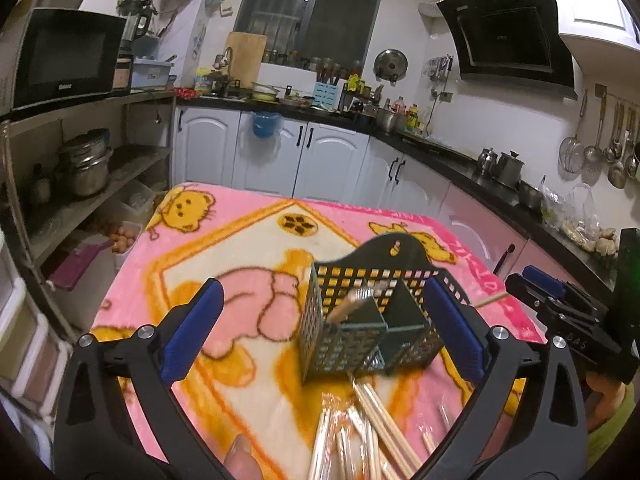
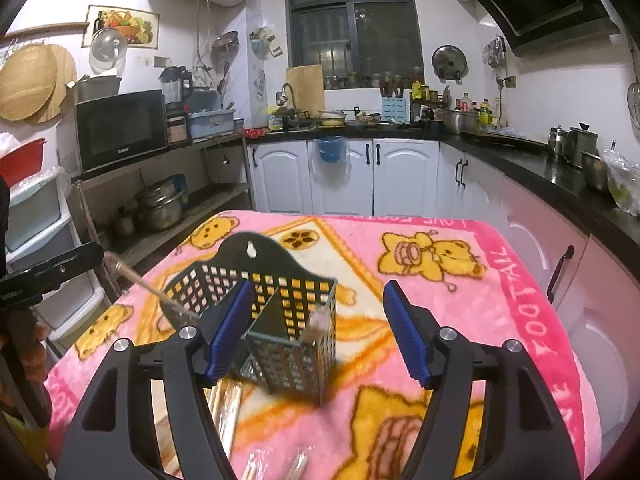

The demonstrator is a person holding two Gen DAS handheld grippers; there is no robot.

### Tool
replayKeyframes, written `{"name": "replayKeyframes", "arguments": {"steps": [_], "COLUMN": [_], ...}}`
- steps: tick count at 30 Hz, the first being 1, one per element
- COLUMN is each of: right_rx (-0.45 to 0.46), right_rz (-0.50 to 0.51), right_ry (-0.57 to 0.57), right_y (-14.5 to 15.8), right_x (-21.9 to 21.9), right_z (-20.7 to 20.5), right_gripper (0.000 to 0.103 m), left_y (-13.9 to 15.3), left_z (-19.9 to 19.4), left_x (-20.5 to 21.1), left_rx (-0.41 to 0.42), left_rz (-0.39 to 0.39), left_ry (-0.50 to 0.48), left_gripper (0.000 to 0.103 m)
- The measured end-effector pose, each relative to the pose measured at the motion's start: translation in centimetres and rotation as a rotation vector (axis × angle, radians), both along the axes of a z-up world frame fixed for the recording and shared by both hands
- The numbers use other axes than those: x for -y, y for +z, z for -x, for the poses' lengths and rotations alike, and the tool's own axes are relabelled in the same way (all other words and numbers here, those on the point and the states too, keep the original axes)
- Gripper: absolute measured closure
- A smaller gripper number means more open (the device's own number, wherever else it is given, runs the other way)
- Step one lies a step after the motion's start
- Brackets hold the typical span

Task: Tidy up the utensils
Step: 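Reach the left tool to another wrapped chopstick and close it while the right tool grasps one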

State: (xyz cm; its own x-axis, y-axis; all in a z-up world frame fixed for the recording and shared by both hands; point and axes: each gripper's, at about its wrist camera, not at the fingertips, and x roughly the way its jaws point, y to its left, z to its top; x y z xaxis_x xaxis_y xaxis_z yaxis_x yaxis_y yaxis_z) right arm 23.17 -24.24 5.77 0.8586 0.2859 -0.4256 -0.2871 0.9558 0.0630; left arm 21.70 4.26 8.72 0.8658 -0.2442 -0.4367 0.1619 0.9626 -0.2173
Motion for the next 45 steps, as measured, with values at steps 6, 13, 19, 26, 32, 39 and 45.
{"name": "replayKeyframes", "arguments": {"steps": [6, 13, 19, 26, 32, 39, 45], "right_rx": [-0.026, -0.065, -0.105, -0.155, -0.236, -0.343, -0.414], "right_rz": [0.017, 0.047, 0.060, 0.069, 0.071, 0.080, 0.099], "right_ry": [0.028, 0.079, 0.108, 0.179, 0.246, 0.317, 0.343], "right_y": [-1.1, -2.5, -3.5, -4.5, -5.6, -8.0, -9.6], "right_x": [-0.3, -1.7, -2.3, -3.7, -5.6, -8.3, -10.1], "right_z": [1.6, 2.8, 3.2, 3.3, 2.3, 0.5, -1.2], "right_gripper": [0.038, 0.038, 0.038, 0.052, 0.067, 0.075, 0.075], "left_y": [-1.6, -3.5, -5.5, -7.9, -10.7, -13.0, -14.0], "left_z": [1.1, 1.9, 2.3, 2.7, 2.3, 1.8, 0.8], "left_x": [-0.1, -0.1, -0.3, -0.2, 0.2, 1.0, 1.9], "left_rx": [-0.040, -0.092, -0.149, -0.223, -0.343, -0.427, -0.461], "left_rz": [-0.004, -0.023, -0.038, -0.062, -0.064, -0.077, -0.111], "left_ry": [0.001, 0.004, 0.003, -0.017, -0.076, -0.125, -0.148], "left_gripper": [0.011, 0.011, 0.011, 0.020, 0.050, 0.069, 0.075]}}
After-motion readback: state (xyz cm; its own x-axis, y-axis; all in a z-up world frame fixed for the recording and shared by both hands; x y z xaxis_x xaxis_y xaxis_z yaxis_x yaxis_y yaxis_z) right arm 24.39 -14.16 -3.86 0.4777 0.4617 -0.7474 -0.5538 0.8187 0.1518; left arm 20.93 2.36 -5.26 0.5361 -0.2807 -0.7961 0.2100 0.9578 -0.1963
